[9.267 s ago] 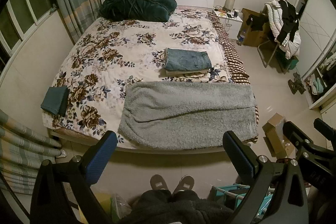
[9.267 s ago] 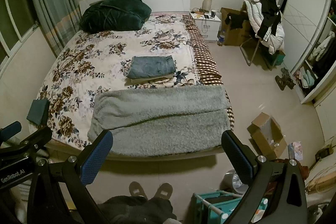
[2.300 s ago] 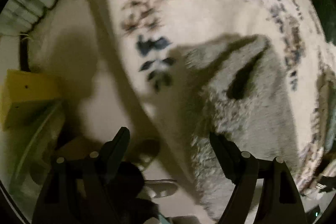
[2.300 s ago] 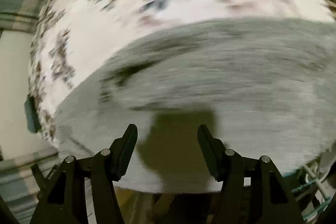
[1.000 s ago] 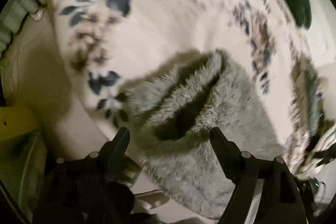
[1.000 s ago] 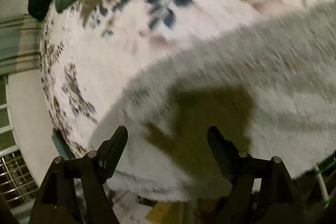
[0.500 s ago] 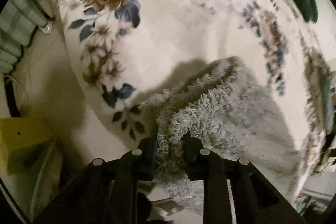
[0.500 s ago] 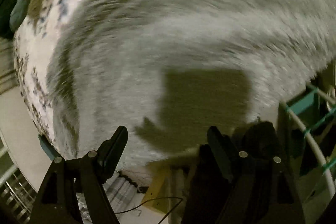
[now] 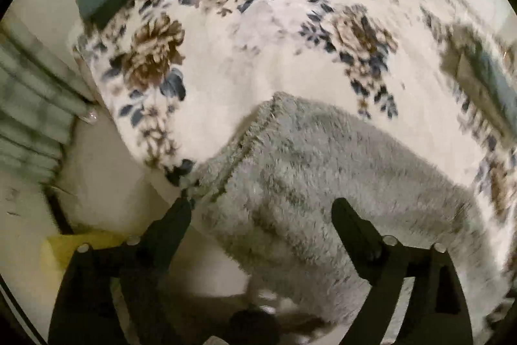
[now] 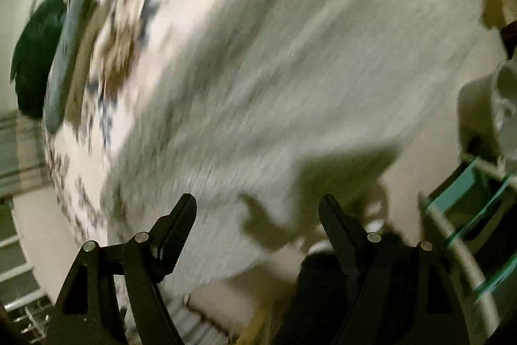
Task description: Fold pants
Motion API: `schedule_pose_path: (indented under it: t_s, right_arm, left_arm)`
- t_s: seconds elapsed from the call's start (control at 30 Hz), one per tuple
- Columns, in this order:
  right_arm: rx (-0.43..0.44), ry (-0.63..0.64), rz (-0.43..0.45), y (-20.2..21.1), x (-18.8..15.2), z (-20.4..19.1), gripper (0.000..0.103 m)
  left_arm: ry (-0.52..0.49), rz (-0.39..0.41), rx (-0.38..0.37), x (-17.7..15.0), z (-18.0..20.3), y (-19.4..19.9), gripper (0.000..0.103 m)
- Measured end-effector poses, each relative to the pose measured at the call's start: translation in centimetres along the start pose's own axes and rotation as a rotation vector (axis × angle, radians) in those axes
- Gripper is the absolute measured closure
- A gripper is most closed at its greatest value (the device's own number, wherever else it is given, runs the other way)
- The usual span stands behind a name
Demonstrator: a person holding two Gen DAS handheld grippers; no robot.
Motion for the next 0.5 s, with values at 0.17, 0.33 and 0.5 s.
schedule_pose_path:
  t_s: [0.17, 0.33, 0.5]
  right_arm:
    - [0.022, -0.152, 0.083, 3.8, 10.0, 6.5, 0.023]
    - [0.076, -0.246, 0.051, 2.3, 18.5, 5.7, 0.025]
    - [0.022, -0.332, 0.001, -0.7, 21.7, 5.0, 0.098]
  left_arm:
    - [-0.081, 0.03, 0.115, -0.9, 4.9, 1.7, 0.014]
    - [-0.145, 0.048, 0.141, -2.0, 10.5, 2.2, 0.014]
    - [-0.199, -0.011, 0.002, -3.8, 18.6, 0.6, 0.014]
Point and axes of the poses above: each gripper's, at about its wrist camera, not at the fingertips, and y roughly against the way its jaws point, z to its right, x to its top, the point moved 7 cm from there along -y, roughly the way its jaws point, and after that the axes turned 14 degrees about -x, right-handed, at the moved point
